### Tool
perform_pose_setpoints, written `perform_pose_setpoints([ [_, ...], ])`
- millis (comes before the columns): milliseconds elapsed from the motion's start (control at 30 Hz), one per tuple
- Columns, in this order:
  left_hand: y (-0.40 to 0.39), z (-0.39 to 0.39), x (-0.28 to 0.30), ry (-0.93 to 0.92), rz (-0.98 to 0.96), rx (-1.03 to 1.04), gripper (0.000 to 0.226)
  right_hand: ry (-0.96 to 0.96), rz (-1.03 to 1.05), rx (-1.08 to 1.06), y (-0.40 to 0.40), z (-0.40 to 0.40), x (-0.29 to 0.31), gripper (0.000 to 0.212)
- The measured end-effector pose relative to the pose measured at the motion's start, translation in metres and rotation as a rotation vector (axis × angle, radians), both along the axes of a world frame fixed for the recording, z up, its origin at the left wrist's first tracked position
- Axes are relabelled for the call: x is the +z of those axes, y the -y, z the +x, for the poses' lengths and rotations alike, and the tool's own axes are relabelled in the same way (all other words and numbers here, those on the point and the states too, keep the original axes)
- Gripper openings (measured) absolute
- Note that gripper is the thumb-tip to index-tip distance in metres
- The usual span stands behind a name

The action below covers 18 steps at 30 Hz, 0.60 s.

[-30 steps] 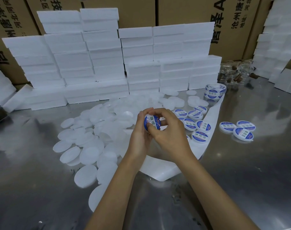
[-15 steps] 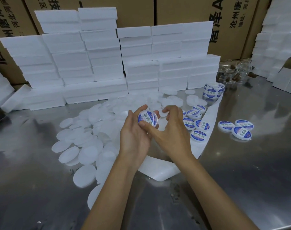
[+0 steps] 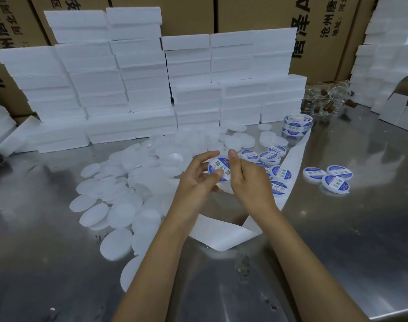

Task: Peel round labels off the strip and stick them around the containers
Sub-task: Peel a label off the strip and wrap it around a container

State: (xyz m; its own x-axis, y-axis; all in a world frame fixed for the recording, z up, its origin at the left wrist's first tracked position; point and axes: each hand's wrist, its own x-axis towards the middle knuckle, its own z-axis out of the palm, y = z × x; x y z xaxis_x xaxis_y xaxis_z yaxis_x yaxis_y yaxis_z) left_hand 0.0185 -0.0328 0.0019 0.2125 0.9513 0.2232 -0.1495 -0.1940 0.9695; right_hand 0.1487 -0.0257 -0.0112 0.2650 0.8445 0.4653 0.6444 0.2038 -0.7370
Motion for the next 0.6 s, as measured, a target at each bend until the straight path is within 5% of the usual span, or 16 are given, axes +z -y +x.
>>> perform_pose_setpoints([
  [167, 0.0014, -0.0016, 0.0014, 0.026, 0.002, 0.200, 0.028, -0.199, -0.047, 0.178, 0.0019, 0.0056, -0.0005, 0.060],
  [367, 0.0005, -0.0021, -0.0020, 0.103, -0.018, 0.378, 0.019, 0.087, -0.081, 0.225, 0.0033, -0.0009, -0.0056, 0.064],
  [500, 0.0019, 0.0030, -0.0023, 0.097, -0.011, 0.266, 0.012, 0.069, -0.009, 0.094, 0.0020, 0.0008, -0.0051, 0.053],
  [600, 0.0034, 0.0051, -0.0023, 0.059, 0.008, 0.109, 0.031, -0.049, 0.021, 0.072, -0.0003, 0.0037, -0.0050, 0.051],
])
